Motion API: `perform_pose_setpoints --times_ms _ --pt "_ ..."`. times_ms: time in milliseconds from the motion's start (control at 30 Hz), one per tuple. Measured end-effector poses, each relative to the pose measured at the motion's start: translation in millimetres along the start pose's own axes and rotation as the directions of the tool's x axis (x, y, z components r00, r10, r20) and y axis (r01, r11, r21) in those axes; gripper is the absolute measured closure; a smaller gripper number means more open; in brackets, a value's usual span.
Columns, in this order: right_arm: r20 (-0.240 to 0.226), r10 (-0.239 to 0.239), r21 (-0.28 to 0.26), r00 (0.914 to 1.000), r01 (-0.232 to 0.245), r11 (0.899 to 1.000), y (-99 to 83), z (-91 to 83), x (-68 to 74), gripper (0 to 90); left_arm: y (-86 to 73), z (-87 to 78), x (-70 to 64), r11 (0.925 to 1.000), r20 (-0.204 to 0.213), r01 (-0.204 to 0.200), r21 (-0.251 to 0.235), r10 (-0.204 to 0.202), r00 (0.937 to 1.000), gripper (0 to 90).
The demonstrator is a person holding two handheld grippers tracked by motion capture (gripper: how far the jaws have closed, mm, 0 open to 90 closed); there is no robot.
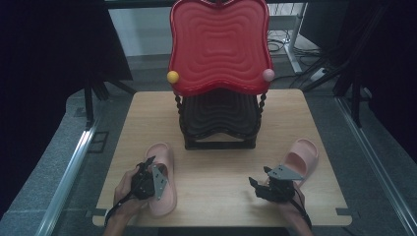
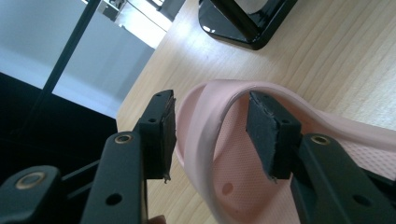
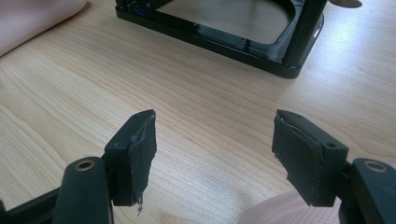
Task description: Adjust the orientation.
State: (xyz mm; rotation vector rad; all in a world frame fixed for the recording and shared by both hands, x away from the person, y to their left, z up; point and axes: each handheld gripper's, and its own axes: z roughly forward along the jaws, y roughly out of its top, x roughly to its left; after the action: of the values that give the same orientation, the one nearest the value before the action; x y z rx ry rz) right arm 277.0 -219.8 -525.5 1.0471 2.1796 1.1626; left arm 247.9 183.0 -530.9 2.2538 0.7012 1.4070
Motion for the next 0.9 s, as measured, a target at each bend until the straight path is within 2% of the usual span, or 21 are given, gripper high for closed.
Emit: perform_pose_setpoints --times_ms 200,267,367,600,733,833,900 --pt "0.003 0.005 -0.001 1.0000 -0.005 1.000 0.0 -0.9 -1.7 30.7 -4.0 10.6 -6.9 0.9992 -0.023 -0.040 -0.006 0.039 0.9990 70.6" --pt "0.003 0.005 -0.003 1.0000 -0.005 1.000 -0.1 -0.5 -1.8 30.8 -4.5 10.5 -6.9 0.9991 -0.024 -0.043 -0.007 0.043 0.9988 73.4" --pt "0.002 0.001 -0.002 1.0000 -0.001 1.000 0.0 0.0 -1.0 30.7 -6.6 10.8 -8.3 0.9968 -0.048 -0.078 -0.017 0.077 0.9959 76.7" --pt "0.006 0.000 -0.002 1.0000 0.000 1.000 0.2 -0.1 -0.4 30.8 -11.5 9.0 -4.3 0.9963 -0.071 -0.082 -0.025 0.080 0.9942 81.6" --pt "0.007 -0.001 -0.003 1.0000 0.001 1.000 0.2 -0.1 -0.4 30.7 -12.8 5.1 -0.7 0.9964 -0.088 -0.072 -0.046 0.067 0.9938 83.9" --pt "0.008 0.001 -0.003 1.0000 -0.001 1.000 0.3 -0.3 -0.5 30.7 -12.5 2.1 2.3 0.9966 -0.075 -0.048 -0.066 0.043 0.9962 84.2" --pt "0.007 0.001 -0.005 1.0000 -0.001 1.000 0.3 -0.5 -0.6 30.7 -12.4 2.3 1.8 0.9964 -0.074 -0.049 -0.069 0.044 0.9963 84.2"
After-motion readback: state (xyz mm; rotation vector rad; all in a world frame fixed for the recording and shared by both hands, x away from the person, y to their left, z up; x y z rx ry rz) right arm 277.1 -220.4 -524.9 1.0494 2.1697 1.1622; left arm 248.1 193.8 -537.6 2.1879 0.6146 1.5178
